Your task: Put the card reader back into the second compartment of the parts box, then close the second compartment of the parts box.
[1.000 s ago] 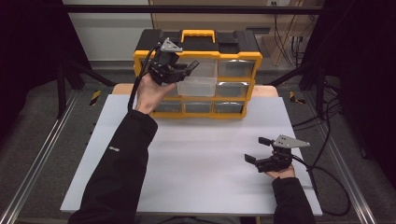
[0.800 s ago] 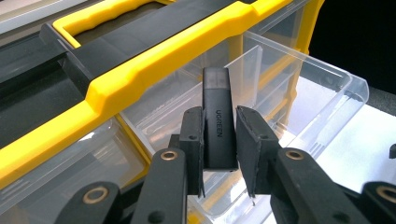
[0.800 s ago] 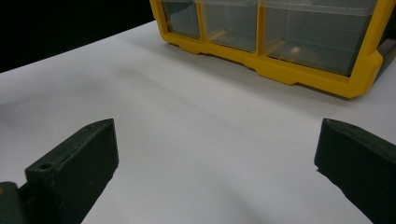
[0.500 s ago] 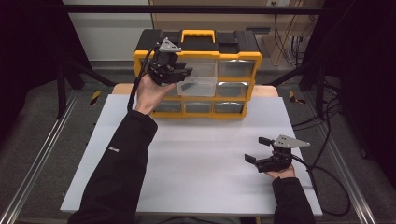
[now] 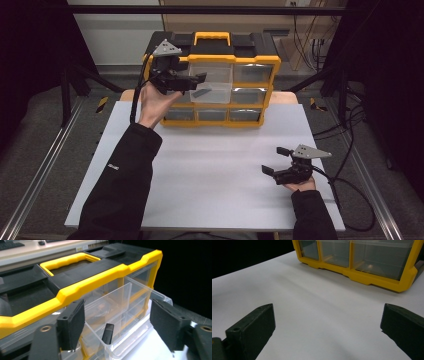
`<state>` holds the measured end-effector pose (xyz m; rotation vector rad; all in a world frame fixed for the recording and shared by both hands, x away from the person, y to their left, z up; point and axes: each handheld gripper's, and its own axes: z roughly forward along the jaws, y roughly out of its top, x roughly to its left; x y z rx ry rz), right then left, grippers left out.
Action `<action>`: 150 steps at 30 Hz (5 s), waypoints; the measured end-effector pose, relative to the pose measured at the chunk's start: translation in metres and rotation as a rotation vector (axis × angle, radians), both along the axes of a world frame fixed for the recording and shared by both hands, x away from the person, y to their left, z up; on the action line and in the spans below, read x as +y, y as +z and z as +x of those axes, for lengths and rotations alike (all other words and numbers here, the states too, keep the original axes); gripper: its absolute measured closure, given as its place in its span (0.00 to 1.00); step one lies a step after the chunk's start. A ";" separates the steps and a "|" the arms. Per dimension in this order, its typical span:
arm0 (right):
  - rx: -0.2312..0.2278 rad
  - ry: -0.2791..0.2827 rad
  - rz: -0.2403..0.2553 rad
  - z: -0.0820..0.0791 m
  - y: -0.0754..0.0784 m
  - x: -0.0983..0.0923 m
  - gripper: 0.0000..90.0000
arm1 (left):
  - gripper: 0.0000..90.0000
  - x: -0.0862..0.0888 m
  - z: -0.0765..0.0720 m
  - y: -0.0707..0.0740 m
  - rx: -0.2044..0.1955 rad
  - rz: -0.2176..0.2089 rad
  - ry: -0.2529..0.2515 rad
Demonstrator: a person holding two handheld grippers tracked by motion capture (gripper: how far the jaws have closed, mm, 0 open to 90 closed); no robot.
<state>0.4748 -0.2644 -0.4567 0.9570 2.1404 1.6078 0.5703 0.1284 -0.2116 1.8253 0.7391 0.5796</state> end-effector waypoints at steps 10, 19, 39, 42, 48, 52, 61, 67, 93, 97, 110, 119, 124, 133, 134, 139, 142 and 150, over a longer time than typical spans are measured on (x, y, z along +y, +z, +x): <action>0.001 -0.001 -0.001 0.000 0.000 0.001 0.00 | 0.12 0.009 -0.015 -0.004 -0.006 -0.037 -0.027; 0.001 -0.001 -0.002 0.000 0.000 0.000 0.00 | 0.02 0.013 -0.030 -0.008 -0.035 -0.019 -0.020; 0.004 -0.001 -0.003 0.000 -0.001 0.001 0.00 | 0.00 0.020 -0.047 -0.029 -0.050 0.011 -0.015; 0.004 -0.001 -0.004 0.000 -0.001 0.001 0.00 | 0.00 0.020 -0.049 -0.032 -0.051 0.017 -0.020; 0.004 -0.002 -0.004 0.000 -0.001 0.001 0.00 | 0.00 0.021 -0.052 -0.037 -0.050 0.011 -0.028; 0.005 -0.001 -0.004 0.000 -0.001 0.001 0.00 | 0.00 0.020 -0.053 -0.042 -0.045 0.011 -0.035; 0.005 -0.002 -0.006 0.000 -0.001 0.001 0.00 | 0.00 0.017 -0.057 -0.049 -0.050 0.024 -0.045; 0.007 -0.003 -0.005 0.000 -0.001 0.001 0.00 | 0.00 0.017 -0.059 -0.056 -0.044 0.024 -0.055; 0.009 -0.004 -0.002 0.001 -0.001 0.001 0.00 | 0.03 0.005 -0.061 -0.070 -0.030 0.025 -0.087; 0.009 -0.003 -0.006 0.001 -0.001 0.001 0.00 | 0.06 0.003 -0.060 -0.071 -0.026 0.028 -0.092; 0.009 -0.002 -0.003 0.001 -0.001 0.001 0.00 | 0.21 0.001 -0.058 -0.072 -0.011 0.036 -0.112; 0.010 -0.002 -0.010 0.001 -0.002 0.001 0.00 | 0.37 -0.001 -0.055 -0.074 -0.001 0.044 -0.110; 0.010 -0.002 -0.010 0.001 -0.001 0.001 0.00 | 0.46 -0.003 -0.053 -0.076 0.006 0.044 -0.113; 0.010 -0.003 -0.007 0.001 -0.001 0.000 0.00 | 0.60 -0.005 -0.048 -0.078 0.014 0.053 -0.109; 0.010 -0.003 -0.007 0.001 -0.001 0.000 0.00 | 0.62 -0.006 -0.047 -0.078 0.013 0.057 -0.109; 0.010 -0.002 -0.008 0.001 -0.001 0.000 0.00 | 0.69 -0.008 -0.046 -0.078 0.007 0.063 -0.109; 0.009 -0.003 -0.006 0.001 -0.001 0.000 0.00 | 0.73 -0.008 -0.046 -0.078 0.000 0.069 -0.106; 0.007 -0.003 -0.006 0.001 -0.001 0.000 0.00 | 0.84 -0.009 -0.044 -0.078 0.000 0.075 -0.094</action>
